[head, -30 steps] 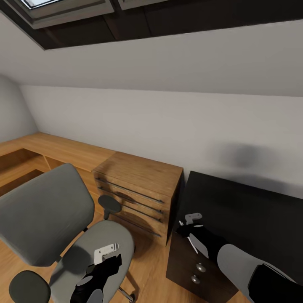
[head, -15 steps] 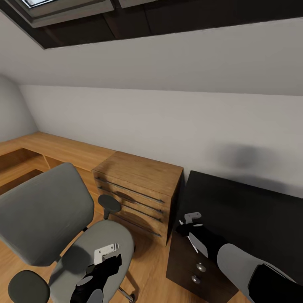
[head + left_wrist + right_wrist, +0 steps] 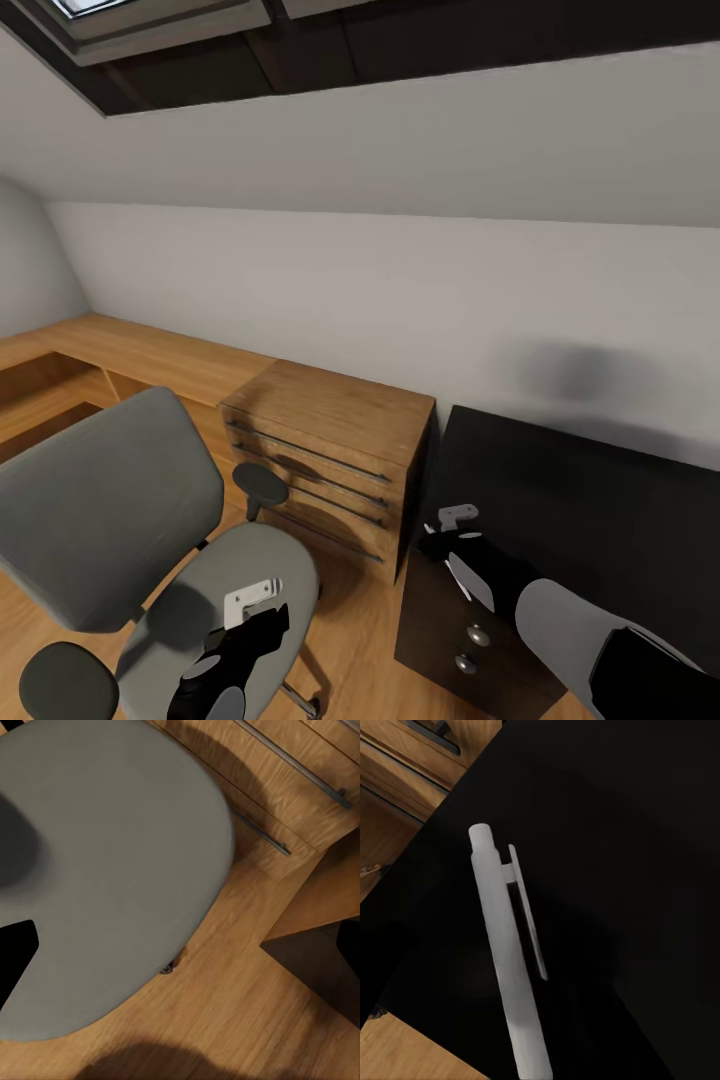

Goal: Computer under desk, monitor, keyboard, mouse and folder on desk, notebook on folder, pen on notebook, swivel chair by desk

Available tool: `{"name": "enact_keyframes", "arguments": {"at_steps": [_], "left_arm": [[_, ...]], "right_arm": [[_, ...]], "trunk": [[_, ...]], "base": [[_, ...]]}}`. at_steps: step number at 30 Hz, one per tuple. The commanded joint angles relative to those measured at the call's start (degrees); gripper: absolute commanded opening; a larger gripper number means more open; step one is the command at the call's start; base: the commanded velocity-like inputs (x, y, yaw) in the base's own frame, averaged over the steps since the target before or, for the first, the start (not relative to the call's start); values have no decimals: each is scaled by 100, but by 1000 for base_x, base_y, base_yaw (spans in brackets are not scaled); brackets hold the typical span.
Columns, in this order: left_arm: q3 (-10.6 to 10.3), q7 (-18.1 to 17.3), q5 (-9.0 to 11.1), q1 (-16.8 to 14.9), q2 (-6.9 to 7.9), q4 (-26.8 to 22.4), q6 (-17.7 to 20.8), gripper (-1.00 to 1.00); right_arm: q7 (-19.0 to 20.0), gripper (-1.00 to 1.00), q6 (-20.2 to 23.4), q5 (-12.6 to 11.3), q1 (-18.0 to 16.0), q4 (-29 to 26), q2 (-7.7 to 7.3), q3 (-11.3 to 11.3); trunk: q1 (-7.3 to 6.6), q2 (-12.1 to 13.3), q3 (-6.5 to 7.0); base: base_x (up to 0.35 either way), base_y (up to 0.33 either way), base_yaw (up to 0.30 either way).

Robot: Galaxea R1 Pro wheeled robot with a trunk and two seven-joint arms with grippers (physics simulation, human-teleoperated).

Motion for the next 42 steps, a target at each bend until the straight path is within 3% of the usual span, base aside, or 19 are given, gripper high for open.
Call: {"name": "enact_keyframes", "arguments": {"at_steps": [1,42], "left_arm": [[-14,51,41,-6,6,-9,10,100],[-14,51,47,-6,6,-9,10,100]], "right_arm": [[-62,-100,45,-19,-1,57,-10,60],[-38,-100,255,-28,2,49,-29,26]], "trunk": [[2,-3,-8],[2,-3,-8]], "base": [[0,0,0],[0,0,0]]}}
